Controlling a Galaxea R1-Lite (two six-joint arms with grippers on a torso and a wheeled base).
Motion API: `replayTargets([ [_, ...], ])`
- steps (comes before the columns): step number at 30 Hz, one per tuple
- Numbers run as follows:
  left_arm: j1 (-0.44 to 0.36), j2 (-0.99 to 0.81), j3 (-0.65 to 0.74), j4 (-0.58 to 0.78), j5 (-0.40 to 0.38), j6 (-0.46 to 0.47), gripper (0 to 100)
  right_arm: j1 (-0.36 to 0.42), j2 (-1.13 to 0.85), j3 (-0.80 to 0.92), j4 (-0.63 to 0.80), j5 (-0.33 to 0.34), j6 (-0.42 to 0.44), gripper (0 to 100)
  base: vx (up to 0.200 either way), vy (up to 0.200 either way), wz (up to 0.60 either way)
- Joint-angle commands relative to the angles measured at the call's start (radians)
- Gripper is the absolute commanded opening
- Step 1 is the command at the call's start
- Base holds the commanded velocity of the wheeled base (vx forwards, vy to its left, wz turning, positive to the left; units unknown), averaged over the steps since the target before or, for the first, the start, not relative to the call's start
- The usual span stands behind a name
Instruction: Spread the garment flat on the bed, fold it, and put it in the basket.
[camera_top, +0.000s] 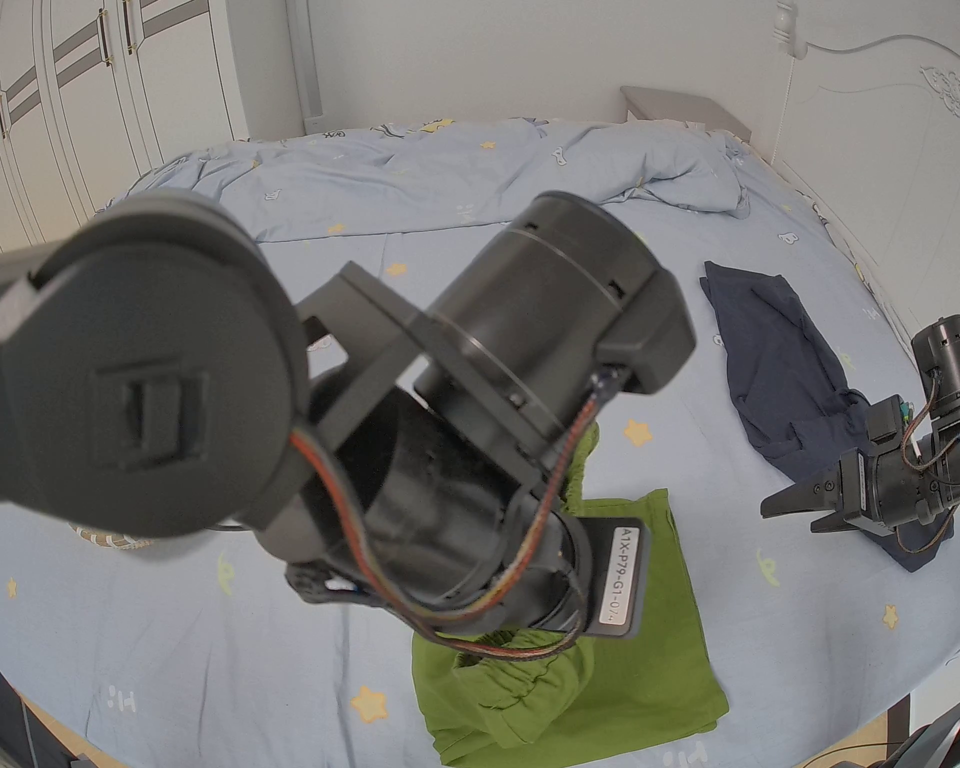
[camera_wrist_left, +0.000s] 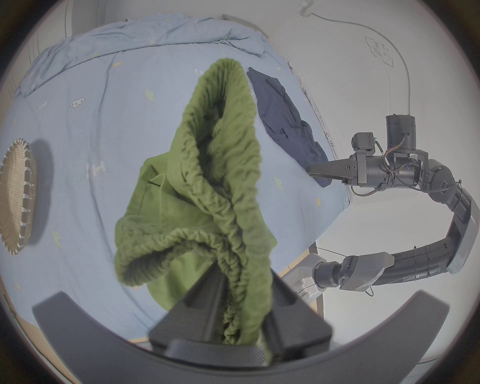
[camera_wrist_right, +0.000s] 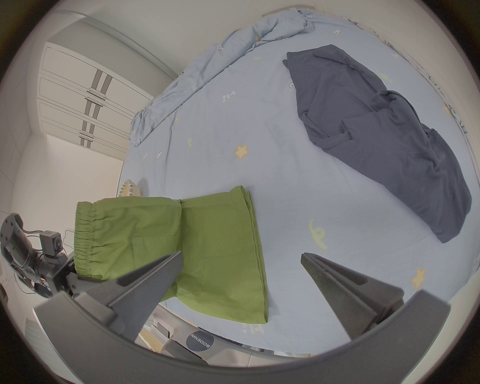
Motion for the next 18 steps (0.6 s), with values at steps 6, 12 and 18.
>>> replayTargets([
  [6,-0.050,0.090,-0.044,-0.116,0.009,-0.056,100,0.000,0.009,0.000,0.000,0.001,0.000,100,0.000,0.000,0.00],
  [12,-0.090,0.130,-0.109,-0.173,0.016,-0.137,100,0.000,0.009,0.006,-0.001,0.001,0.000,100,0.000,0.000,0.00],
  [18,-0.004,0.046,-0.051,-0.199,0.009,-0.220,100,0.034,0.019,0.017,-0.003,0.002,0.005,100,0.000,0.000,0.00],
])
